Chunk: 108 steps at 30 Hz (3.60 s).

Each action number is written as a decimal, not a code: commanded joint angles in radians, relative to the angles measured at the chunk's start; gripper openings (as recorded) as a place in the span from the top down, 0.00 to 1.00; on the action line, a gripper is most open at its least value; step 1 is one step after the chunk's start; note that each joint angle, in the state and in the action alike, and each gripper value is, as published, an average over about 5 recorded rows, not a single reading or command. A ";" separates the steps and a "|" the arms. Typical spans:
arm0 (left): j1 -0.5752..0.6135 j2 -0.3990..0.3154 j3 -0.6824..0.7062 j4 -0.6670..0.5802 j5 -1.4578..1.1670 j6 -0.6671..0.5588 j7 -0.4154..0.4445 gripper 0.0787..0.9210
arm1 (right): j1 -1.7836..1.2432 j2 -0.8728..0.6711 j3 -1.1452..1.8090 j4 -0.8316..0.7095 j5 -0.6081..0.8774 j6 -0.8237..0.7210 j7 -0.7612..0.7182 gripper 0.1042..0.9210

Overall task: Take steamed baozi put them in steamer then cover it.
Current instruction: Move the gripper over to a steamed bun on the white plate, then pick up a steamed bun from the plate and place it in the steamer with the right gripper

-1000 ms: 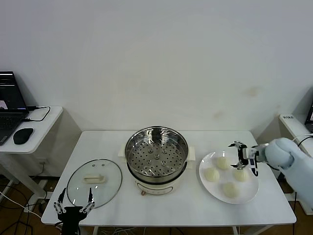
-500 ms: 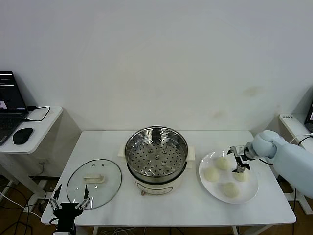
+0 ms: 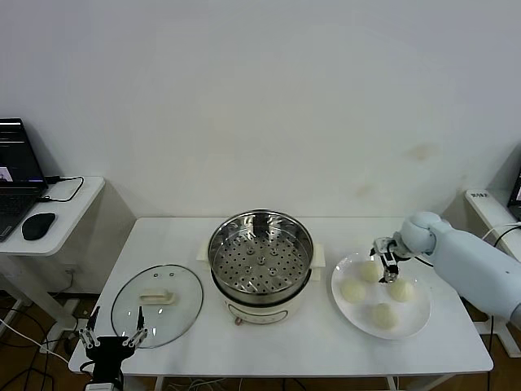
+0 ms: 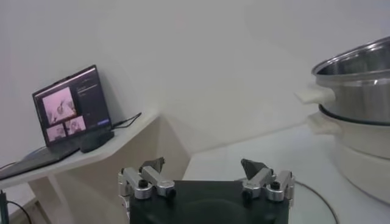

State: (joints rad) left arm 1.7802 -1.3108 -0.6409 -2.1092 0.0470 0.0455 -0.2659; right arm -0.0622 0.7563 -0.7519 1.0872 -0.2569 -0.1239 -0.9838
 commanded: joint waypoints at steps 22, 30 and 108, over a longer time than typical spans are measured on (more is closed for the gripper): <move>0.009 -0.005 0.002 -0.009 0.004 -0.005 -0.004 0.12 | -0.001 0.043 0.009 -0.041 0.000 -0.027 0.029 0.39; 0.010 -0.005 0.003 -0.012 0.004 -0.007 -0.005 0.12 | -0.003 0.024 0.010 -0.013 0.009 -0.034 0.032 0.44; -0.040 0.057 -0.065 0.016 -0.060 -0.006 0.006 0.12 | 0.451 0.493 -0.526 -0.135 -0.052 0.654 0.289 0.45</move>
State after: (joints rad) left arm 1.7439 -1.2556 -0.7041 -2.0986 -0.0120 0.0392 -0.2603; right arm 0.4326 1.2192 -1.2956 1.0288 -0.2318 0.4799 -0.7057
